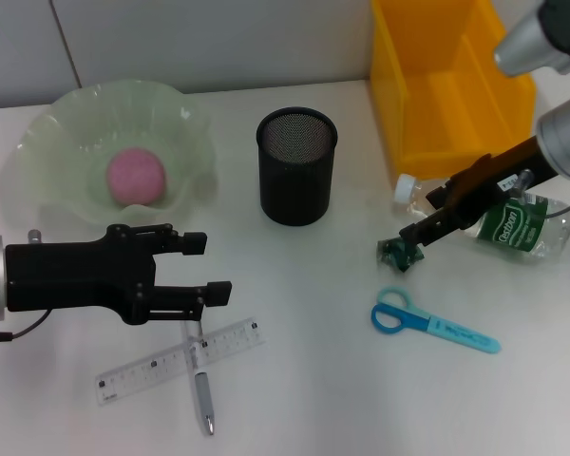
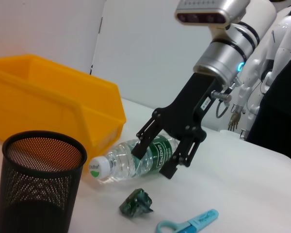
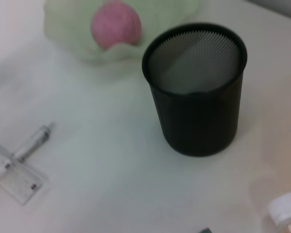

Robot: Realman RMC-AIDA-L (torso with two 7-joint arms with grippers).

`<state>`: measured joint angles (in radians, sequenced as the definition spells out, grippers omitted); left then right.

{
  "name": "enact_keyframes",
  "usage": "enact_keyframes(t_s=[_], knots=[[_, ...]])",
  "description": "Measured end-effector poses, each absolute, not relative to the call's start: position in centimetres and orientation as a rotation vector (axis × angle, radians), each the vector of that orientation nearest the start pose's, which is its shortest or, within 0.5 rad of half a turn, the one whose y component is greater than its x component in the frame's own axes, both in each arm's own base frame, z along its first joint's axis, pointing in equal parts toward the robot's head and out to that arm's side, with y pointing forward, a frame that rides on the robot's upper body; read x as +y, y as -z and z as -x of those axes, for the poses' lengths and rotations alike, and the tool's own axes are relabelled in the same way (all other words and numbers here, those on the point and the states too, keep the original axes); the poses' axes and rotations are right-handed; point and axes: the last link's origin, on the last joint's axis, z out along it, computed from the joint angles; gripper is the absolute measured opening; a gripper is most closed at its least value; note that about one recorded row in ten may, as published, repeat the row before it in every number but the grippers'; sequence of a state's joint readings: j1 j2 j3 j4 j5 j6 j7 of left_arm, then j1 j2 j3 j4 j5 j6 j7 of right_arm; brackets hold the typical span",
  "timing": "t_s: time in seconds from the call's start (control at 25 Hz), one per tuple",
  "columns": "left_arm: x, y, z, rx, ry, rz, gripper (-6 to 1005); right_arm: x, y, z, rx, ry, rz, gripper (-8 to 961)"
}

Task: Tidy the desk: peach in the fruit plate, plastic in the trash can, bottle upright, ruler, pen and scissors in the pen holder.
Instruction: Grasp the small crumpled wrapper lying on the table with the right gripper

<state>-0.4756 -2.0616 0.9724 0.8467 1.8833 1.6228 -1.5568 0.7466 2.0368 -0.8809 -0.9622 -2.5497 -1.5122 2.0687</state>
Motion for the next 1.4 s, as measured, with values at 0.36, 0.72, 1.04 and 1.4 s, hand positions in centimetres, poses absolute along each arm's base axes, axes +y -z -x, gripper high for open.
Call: enact_keyframes(t_s=[0.36, 0.72, 1.04, 1.4], knots=[[31.9, -0.4, 23.2, -0.575, 0.658, 2.908, 806, 39.8, -1.1, -21.5, 0.816, 0.317, 2.725, 670], [31.9, -0.4, 23.1, -0.573, 0.664, 2.913, 806, 40.0, 1.1, -21.7, 0.791, 0.378, 2.738, 664], [32.0, -0.4, 23.1, -0.573, 0.664, 2.912, 806, 40.1, 1.4, -22.0, 0.783, 0.416, 2.718, 659], [32.0, -0.4, 23.1, -0.571, 0.662, 2.909, 805, 40.1, 1.5, -22.2, 0.79, 0.425, 2.708, 653]])
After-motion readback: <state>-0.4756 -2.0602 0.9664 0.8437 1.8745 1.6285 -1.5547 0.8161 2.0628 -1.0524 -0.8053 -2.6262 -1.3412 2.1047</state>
